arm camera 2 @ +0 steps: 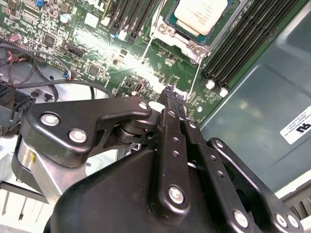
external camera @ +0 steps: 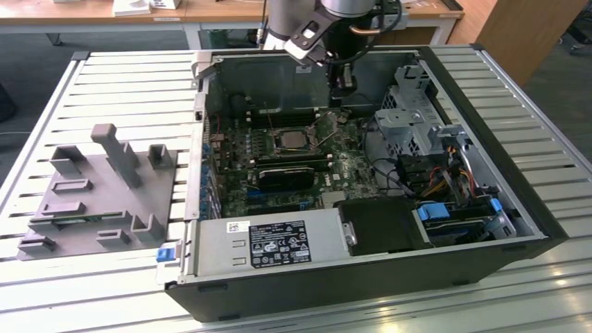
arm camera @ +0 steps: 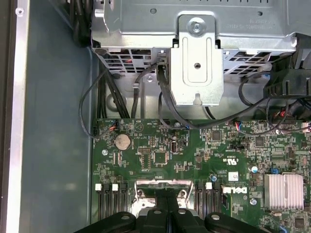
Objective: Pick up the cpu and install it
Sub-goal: 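Close the cpu cover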
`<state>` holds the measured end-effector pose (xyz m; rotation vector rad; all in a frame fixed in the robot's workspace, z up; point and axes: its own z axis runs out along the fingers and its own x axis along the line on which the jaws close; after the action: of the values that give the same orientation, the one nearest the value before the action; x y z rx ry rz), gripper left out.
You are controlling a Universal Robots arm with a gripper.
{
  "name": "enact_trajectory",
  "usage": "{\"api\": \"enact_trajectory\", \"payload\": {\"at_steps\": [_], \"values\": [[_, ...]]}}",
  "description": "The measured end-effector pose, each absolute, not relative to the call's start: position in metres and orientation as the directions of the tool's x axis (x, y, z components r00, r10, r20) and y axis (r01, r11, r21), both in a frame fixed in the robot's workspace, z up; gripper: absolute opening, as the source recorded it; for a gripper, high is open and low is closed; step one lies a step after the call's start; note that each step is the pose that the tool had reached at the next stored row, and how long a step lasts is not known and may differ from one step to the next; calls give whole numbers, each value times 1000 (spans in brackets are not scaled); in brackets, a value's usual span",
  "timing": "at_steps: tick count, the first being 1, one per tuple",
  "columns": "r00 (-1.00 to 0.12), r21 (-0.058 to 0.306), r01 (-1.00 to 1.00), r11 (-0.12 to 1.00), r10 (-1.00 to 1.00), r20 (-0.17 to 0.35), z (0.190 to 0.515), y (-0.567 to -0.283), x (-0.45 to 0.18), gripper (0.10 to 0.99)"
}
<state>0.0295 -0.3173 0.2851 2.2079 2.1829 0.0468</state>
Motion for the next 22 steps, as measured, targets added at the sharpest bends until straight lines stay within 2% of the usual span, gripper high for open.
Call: {"api": "enact_trajectory", "payload": {"at_steps": [22], "values": [[11,47,999,-11,1000,-4,285,-317,45,106]]}}
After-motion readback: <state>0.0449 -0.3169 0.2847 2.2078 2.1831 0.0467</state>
